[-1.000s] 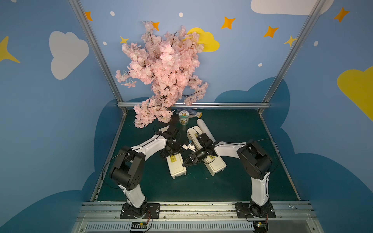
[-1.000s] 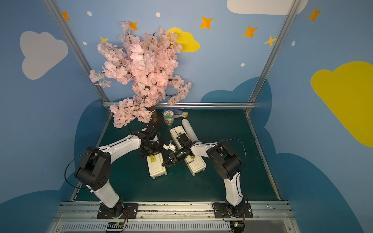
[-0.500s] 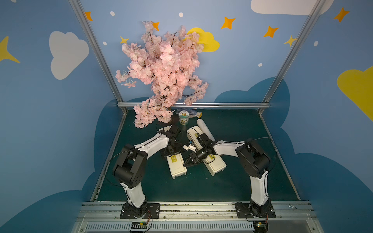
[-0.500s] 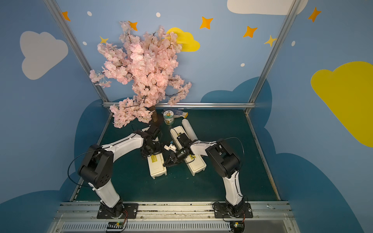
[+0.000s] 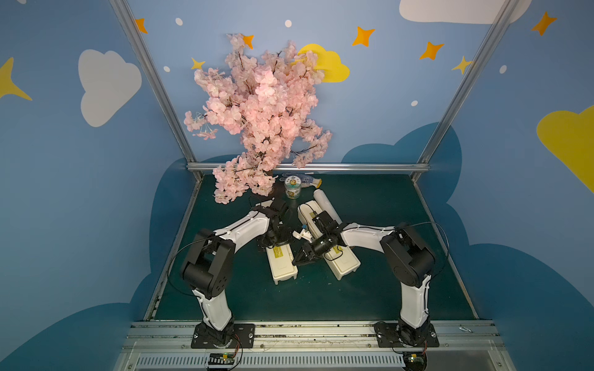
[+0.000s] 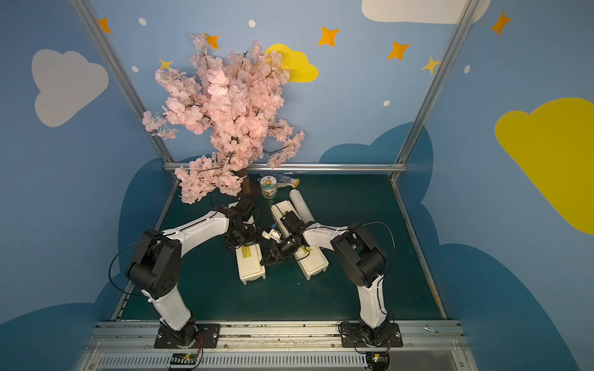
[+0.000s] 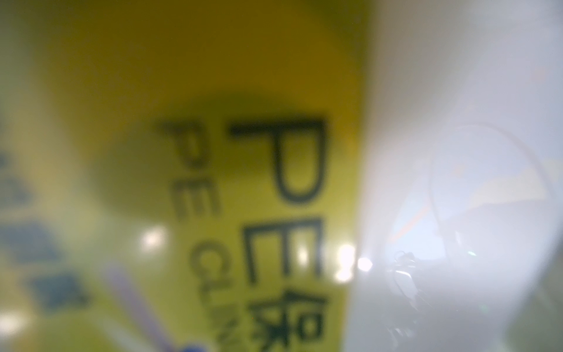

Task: Put plastic wrap rolls into dispensers
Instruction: Close the lid on the plastic wrap cutting box.

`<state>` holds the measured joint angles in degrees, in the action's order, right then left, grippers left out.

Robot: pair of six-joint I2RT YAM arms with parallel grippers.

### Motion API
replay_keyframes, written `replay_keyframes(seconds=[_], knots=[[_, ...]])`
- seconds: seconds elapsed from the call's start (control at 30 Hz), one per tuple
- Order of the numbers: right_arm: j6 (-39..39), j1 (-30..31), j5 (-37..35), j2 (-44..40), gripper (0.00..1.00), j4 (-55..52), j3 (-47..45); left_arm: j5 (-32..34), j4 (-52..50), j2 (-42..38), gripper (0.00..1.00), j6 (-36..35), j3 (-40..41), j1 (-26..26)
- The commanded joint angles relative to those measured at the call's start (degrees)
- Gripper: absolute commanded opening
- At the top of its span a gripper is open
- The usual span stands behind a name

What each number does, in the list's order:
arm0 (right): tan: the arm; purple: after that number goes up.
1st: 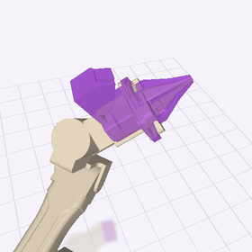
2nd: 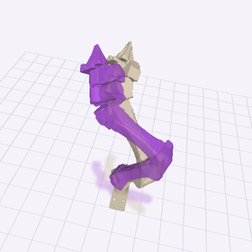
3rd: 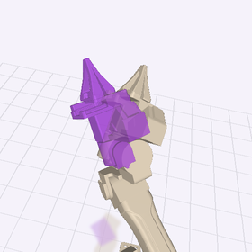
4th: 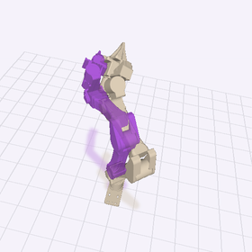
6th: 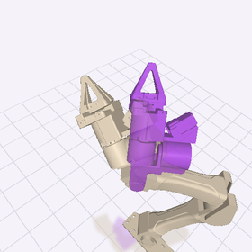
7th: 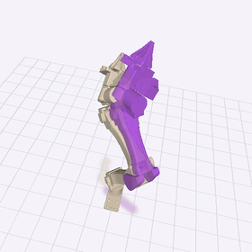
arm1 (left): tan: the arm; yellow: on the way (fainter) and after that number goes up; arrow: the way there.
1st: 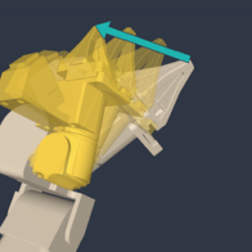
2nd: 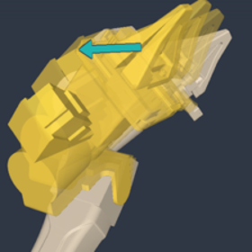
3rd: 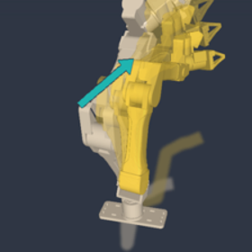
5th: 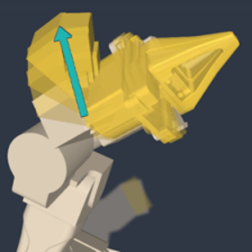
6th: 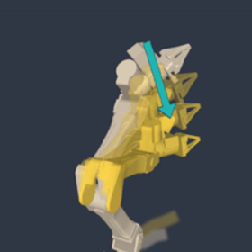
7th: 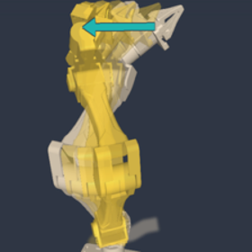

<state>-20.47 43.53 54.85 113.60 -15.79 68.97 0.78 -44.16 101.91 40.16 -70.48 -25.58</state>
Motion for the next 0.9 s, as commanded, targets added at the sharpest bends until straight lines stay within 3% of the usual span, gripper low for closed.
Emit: replay_keyframes(seconds=[0.0,0.27,0.73,0.87], knots=[[5.22,0.86,-14.91,3.96,0.25,-5.01,-0.20,-0.99,1.01,-1.23,1.00,-4.02,-2.34,1.80],[5.77,0.70,-16.32,5.36,0.26,-8.26,1.80,-2.01,2.07,-1.98,1.00,-9.42,-3.63,7.51],[7.42,0.84,-17.15,7.71,0.26,-15.05,6.59,-13.29,13.43,-2.46,1.00,-13.48,-6.17,19.20],[7.63,0.90,-17.23,8.04,0.26,-16.82,7.89,-18.34,19.57,-2.04,0.96,-12.40,-3.48,23.16]])
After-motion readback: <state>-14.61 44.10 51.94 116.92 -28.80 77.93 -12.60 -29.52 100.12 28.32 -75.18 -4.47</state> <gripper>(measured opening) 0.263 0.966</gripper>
